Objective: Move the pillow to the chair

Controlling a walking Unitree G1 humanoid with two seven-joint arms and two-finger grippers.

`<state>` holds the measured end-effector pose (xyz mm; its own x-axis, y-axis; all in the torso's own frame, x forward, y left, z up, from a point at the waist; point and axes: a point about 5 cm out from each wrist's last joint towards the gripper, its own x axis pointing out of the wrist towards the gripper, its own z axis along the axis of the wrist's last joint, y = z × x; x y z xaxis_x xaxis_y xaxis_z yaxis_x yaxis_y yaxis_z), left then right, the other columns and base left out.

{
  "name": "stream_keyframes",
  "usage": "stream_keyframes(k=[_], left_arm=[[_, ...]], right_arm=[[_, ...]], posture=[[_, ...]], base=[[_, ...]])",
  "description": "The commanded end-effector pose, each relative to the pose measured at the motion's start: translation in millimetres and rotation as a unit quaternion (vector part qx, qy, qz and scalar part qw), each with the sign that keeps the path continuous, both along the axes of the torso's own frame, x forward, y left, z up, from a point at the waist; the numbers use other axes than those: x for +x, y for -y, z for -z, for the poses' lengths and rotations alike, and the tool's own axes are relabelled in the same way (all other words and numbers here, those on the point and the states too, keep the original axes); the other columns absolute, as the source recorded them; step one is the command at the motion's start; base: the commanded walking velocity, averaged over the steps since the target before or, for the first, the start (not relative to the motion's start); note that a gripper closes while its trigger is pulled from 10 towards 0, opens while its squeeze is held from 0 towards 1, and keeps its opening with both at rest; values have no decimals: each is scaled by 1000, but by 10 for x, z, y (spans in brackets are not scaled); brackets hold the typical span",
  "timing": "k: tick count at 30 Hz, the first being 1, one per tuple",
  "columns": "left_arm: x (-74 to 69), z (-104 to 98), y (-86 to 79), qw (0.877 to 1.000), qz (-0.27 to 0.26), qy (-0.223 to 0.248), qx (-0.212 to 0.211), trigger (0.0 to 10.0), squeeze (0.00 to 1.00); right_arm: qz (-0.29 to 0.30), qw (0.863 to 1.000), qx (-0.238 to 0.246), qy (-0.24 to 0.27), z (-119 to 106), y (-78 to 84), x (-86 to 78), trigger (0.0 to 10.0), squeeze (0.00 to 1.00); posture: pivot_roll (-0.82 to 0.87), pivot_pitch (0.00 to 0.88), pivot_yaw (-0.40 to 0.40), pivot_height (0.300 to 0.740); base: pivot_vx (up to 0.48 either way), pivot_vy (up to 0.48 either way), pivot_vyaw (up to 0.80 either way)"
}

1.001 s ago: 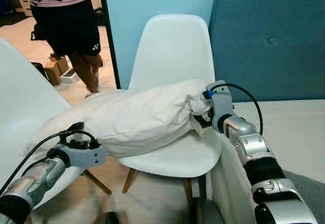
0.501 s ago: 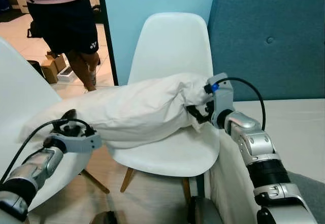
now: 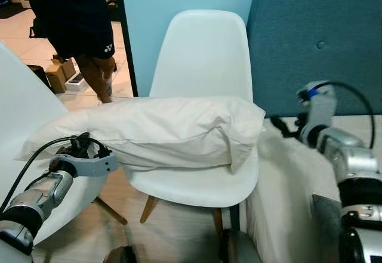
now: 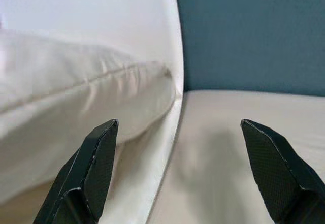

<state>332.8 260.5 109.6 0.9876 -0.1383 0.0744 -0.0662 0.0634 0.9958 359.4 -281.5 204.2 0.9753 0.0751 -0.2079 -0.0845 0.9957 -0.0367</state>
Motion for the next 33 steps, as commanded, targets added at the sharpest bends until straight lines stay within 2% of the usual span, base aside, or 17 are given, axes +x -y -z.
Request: stream_keyframes(k=[1,7,10,11,12,13,15,16,17,19,20,21,24,30,31,32,33], left_arm=[[35,-32,94,1000,22,13,2,0,0],[125,-215,229,997,52,55,-12,0,0],[243,-577,560,984,119,123,-45,0,0],[258,-693,718,977,151,141,-54,0,0],[258,-693,718,977,151,141,-54,0,0],[261,-834,927,966,192,162,-67,0,0],[221,-1040,1250,944,257,187,-84,0,0],[221,-1040,1250,944,257,187,-84,0,0],[196,-1103,1358,936,280,194,-88,0,0],[78,-1247,1682,908,348,207,-110,0,0],[78,-1247,1682,908,348,207,-110,0,0],[15,-1301,1800,896,370,213,-122,0,0],[-116,-1379,2002,874,404,216,-164,0,0],[-168,-1362,2049,871,410,207,-175,0,0],[-160,-1285,1971,882,395,192,-173,0,0],[-160,-1285,1971,882,395,192,-173,0,0],[-145,-1208,1849,894,374,180,-166,0,0]], right_arm=[[5,1000,11,22,-91,23,17,10000,1000],[42,997,16,56,-177,92,35,10000,1000],[88,994,7,69,-179,85,96,10000,1000],[101,992,9,75,-186,81,110,10000,694],[101,992,9,75,-186,81,110,10000,694],[115,989,16,88,-217,87,123,10000,0],[136,984,23,114,-286,111,132,10000,0],[136,984,23,114,-286,111,132,10000,0],[143,982,22,124,-315,124,132,10000,0],[148,976,35,154,-414,135,137,10000,0],[148,976,35,154,-414,135,137,10000,0],[147,975,37,165,-449,133,138,10000,0],[141,975,38,167,-448,111,152,10000,0],[120,982,27,144,-367,54,177,10000,0],[27,996,-18,85,-203,-76,179,10000,0],[27,996,-18,85,-203,-76,179,10000,0],[-28,997,-59,35,-94,-72,143,10000,0]], posture=[[-29,62,-52,537],[-19,55,-50,537],[-9,49,-47,537],[-4,48,-45,537],[-4,48,-45,537],[-1,49,-46,537],[3,50,-46,537],[3,50,-46,537],[3,50,-46,537],[4,50,-41,537],[4,50,-41,537],[4,51,-37,537],[9,49,-36,537],[9,48,-31,537],[13,48,-25,537],[13,48,-25,537],[21,51,-24,537]], base=[[0,0,0],[0,0,0],[0,0,0],[0,0,0],[0,0,0],[0,0,0],[0,0,0],[0,0,0],[0,0,0],[0,0,0],[0,0,0],[0,0,0],[0,0,0],[0,0,0],[0,0,0],[0,0,0],[0,0,0]])
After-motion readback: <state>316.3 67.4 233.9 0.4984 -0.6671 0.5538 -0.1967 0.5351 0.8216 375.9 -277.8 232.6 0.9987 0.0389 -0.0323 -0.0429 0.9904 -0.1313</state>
